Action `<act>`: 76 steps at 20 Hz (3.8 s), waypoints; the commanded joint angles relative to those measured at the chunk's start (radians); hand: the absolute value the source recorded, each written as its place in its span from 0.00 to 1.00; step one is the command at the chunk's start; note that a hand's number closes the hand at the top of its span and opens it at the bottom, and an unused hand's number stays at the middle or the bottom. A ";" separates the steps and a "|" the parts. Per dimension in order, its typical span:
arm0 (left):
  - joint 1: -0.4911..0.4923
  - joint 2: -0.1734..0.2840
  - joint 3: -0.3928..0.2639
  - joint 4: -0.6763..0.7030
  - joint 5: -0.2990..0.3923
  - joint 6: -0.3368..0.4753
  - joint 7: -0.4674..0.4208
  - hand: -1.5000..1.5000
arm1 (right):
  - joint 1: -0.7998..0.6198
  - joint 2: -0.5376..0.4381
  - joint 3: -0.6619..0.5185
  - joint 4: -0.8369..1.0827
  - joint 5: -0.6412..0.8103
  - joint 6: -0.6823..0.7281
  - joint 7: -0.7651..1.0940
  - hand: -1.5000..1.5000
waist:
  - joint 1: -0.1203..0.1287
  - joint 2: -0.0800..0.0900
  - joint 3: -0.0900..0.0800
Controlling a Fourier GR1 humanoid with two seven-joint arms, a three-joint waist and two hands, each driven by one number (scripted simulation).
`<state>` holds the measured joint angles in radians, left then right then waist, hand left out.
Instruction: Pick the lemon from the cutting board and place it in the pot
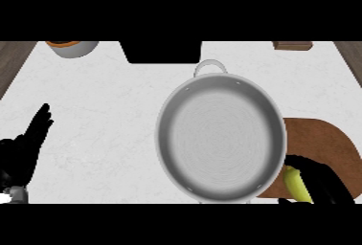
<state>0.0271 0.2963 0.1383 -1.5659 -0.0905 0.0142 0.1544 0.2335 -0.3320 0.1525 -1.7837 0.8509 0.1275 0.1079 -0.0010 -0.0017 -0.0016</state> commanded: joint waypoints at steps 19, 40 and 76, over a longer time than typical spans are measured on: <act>-0.021 -0.024 0.011 0.010 -0.031 -0.027 -0.001 0.50 | -0.107 0.228 0.852 -0.160 0.569 0.474 0.303 1.00 | 0.023 -0.009 -0.003; 0.011 -0.038 0.008 0.011 -0.035 -0.030 -0.035 0.50 | -0.393 0.325 0.870 -0.385 0.515 0.196 0.555 1.00 | 0.015 -0.005 -0.001; 0.003 -0.041 0.043 0.039 -0.044 -0.063 -0.080 0.50 | -1.221 0.332 0.366 0.856 -0.196 -0.265 0.262 0.00 | 0.037 0.008 0.001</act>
<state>0.0098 0.2478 0.1665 -1.5400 -0.1424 -0.0369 0.1123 -0.9723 -0.0008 0.5069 -1.0025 0.7659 -0.0819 0.4071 0.0339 0.0070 -0.0003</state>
